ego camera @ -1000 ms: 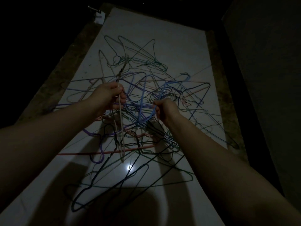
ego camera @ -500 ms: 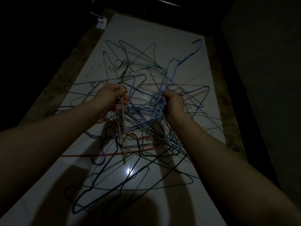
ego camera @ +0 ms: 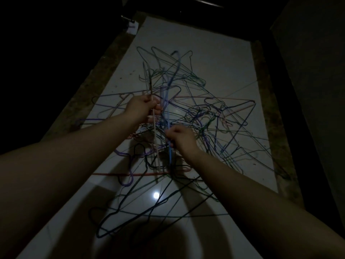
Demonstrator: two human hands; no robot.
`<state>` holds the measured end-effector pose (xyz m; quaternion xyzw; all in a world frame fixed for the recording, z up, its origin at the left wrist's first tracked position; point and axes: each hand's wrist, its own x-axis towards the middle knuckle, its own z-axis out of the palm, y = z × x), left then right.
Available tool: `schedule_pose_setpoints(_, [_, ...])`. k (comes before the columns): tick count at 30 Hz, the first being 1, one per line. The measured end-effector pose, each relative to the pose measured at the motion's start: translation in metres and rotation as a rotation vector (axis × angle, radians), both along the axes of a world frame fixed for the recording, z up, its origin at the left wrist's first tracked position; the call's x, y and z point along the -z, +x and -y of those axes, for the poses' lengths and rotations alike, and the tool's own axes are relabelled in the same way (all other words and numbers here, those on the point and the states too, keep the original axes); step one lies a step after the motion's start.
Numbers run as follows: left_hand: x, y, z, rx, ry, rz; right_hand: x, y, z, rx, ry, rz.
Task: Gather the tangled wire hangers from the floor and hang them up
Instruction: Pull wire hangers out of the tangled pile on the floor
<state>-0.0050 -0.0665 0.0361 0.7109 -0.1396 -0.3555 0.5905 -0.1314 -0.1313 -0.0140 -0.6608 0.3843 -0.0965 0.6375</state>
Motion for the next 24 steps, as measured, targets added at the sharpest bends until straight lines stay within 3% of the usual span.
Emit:
schedule_pose_setpoints(9, [0.016,0.007,0.001,-0.148,-0.001,-0.031,0.009,-0.003,-0.018,-0.150,-0.151,-0.034])
schedule_pose_setpoints(20, [0.023,0.001,0.008,-0.063,0.018,-0.081,0.018,-0.014,-0.016,-0.256,-0.050,-0.016])
schedule_pose_setpoints(24, [0.029,-0.001,0.007,0.004,0.078,-0.073,0.025,-0.027,0.003,-0.098,0.005,-0.043])
